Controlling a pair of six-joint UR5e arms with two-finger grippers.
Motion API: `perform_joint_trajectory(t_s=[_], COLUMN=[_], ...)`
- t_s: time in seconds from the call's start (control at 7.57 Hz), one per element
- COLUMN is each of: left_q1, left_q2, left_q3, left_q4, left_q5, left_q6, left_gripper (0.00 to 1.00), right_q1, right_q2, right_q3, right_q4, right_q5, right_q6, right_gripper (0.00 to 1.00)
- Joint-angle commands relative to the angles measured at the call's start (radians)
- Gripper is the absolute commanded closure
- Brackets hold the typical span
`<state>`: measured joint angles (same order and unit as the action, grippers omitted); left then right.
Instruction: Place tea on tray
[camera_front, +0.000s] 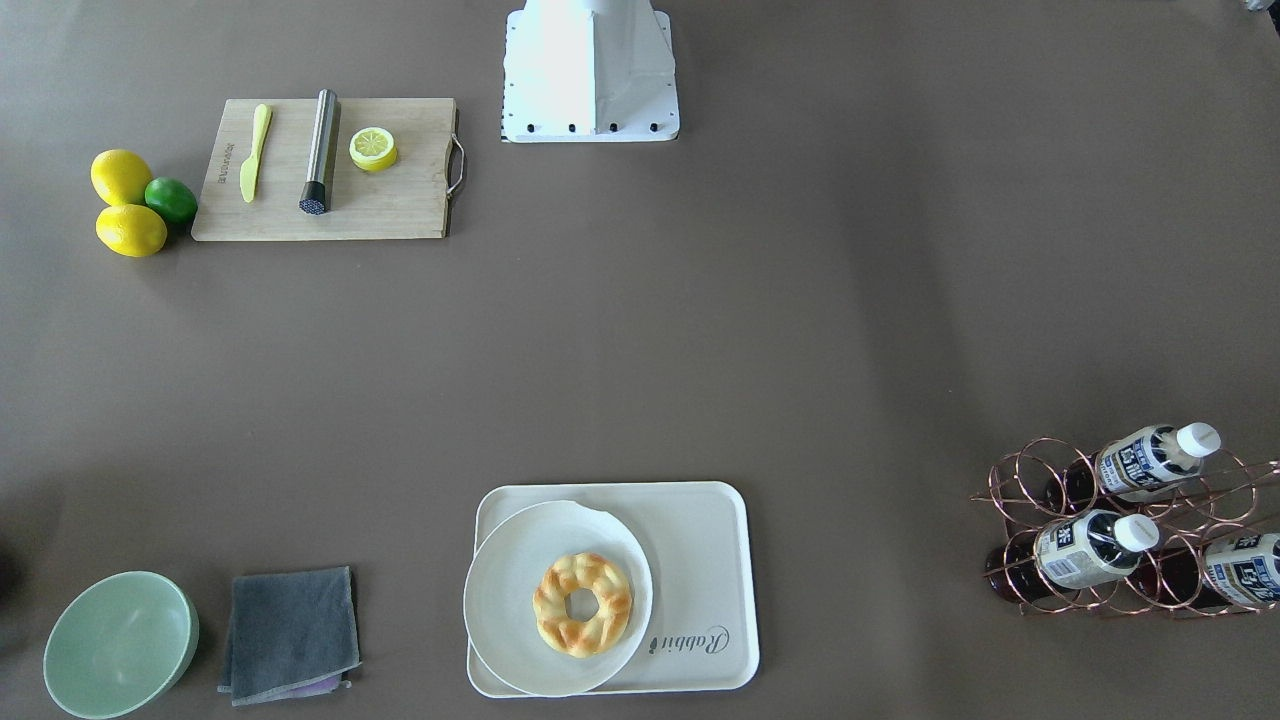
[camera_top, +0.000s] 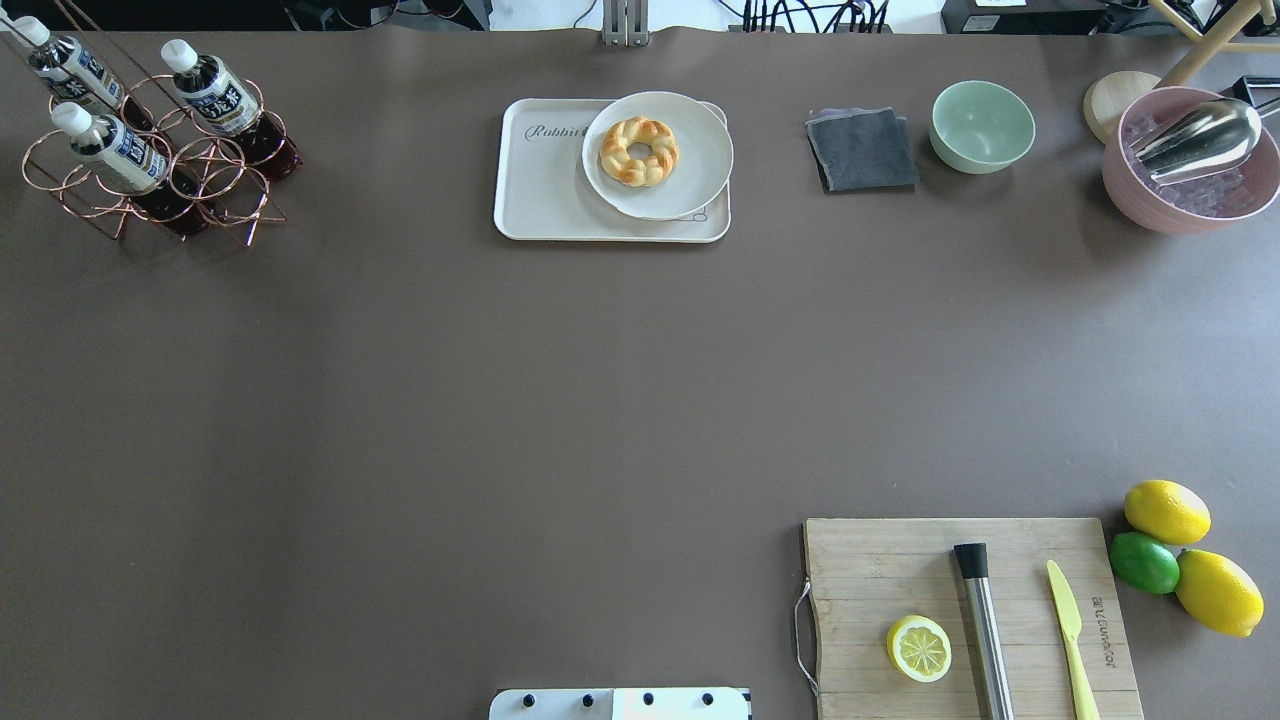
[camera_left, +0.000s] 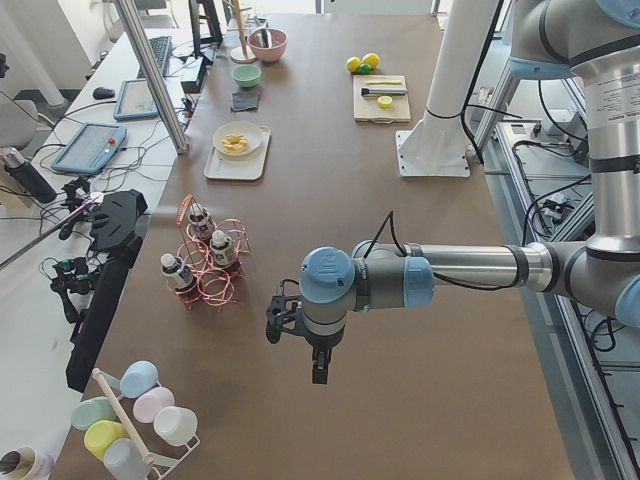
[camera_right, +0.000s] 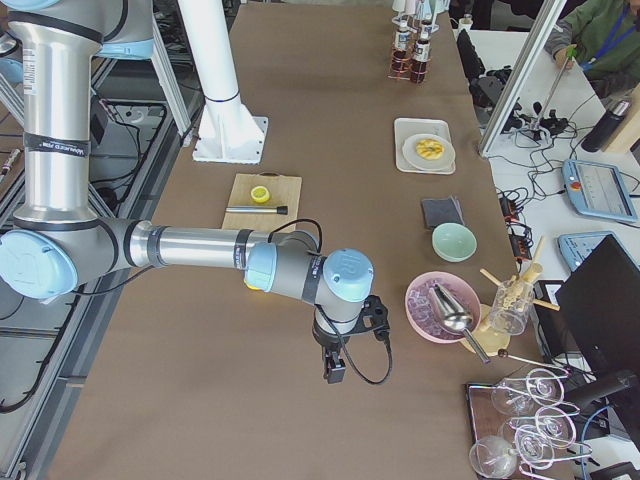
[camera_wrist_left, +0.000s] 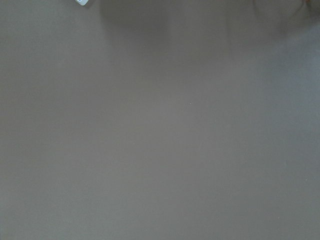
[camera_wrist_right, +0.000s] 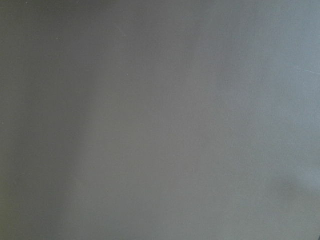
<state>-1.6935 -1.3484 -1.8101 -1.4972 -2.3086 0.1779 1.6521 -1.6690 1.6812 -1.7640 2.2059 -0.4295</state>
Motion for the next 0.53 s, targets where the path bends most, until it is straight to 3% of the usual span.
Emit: perform_joint_trajectory(t_s=[0.0, 0.4], left_q1=[-0.002, -0.002], left_q2=[0.000, 0.000], left_q3=[0.000, -0.011], left_q4=[0.000, 0.000], left_q5=[0.000, -0.002], left_q6=[0.000, 0.000], left_gripper=[0.03, 0.03], right_q1=[0.000, 0.000], right_q2=[-0.002, 0.000], right_q3=[0.000, 0.000], right_q4=[0.000, 0.000], right_q5=[0.000, 0.000], right_q6=[0.000, 0.000], right_gripper=[0.00, 0.00])
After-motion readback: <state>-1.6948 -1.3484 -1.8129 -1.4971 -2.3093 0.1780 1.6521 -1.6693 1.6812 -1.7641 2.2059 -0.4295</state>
